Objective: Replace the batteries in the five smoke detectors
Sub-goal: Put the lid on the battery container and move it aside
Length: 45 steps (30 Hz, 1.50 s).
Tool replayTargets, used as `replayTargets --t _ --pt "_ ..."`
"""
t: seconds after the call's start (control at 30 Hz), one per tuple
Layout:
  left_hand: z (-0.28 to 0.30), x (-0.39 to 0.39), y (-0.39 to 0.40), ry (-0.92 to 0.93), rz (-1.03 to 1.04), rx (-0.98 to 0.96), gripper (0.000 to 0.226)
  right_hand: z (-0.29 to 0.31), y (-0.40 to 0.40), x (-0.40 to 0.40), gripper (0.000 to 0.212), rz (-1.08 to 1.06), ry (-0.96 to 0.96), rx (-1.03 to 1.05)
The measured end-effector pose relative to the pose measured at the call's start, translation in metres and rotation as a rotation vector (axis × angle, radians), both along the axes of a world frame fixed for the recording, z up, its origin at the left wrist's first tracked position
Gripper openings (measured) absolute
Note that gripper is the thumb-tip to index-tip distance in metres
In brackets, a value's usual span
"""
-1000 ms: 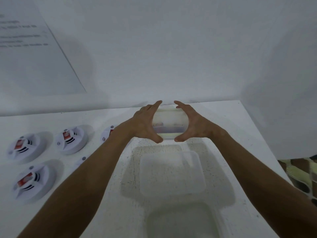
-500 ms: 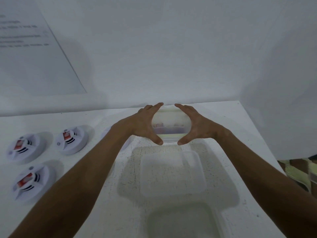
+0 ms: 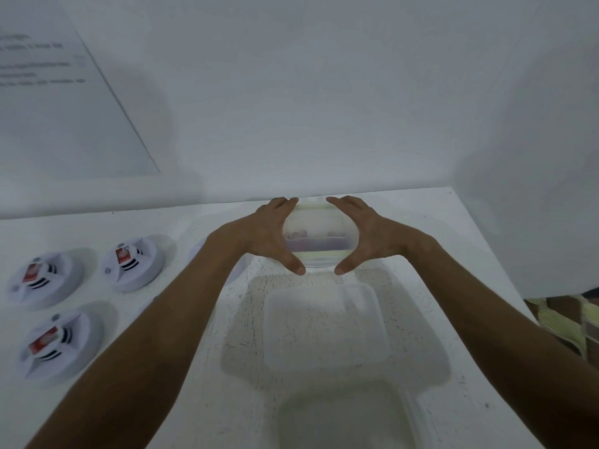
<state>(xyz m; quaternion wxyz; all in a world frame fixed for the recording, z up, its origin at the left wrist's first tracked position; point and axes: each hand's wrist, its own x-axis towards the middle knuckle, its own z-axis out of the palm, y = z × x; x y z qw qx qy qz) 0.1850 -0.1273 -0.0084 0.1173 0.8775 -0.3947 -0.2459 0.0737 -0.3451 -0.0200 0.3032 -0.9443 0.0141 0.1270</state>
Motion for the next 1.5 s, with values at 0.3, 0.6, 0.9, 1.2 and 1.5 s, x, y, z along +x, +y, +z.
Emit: replayTargets --t 0.3,0.6,0.9,1.2,1.5 --pt "-0.008 0.002 -0.006 -0.06 0.017 0.003 0.133 -0.005 0.001 0.006 0.133 -0.016 -0.018 0.027" --pt "-0.017 -0.009 0.001 -0.068 0.066 -0.214 0.132 -0.012 0.006 -0.005 0.129 -0.088 -0.144 0.258" --pt "-0.011 -0.009 -0.006 -0.212 -0.034 -0.064 0.123 -0.009 0.009 -0.003 0.124 -0.044 -0.161 0.151" --pt "-0.02 -0.018 0.007 -0.072 0.152 -0.263 0.133 -0.019 0.01 -0.018 0.126 -0.182 -0.202 0.389" --pt "-0.036 -0.046 0.014 0.386 0.531 -0.789 0.112 -0.035 0.019 -0.033 0.114 -0.266 -0.215 0.703"
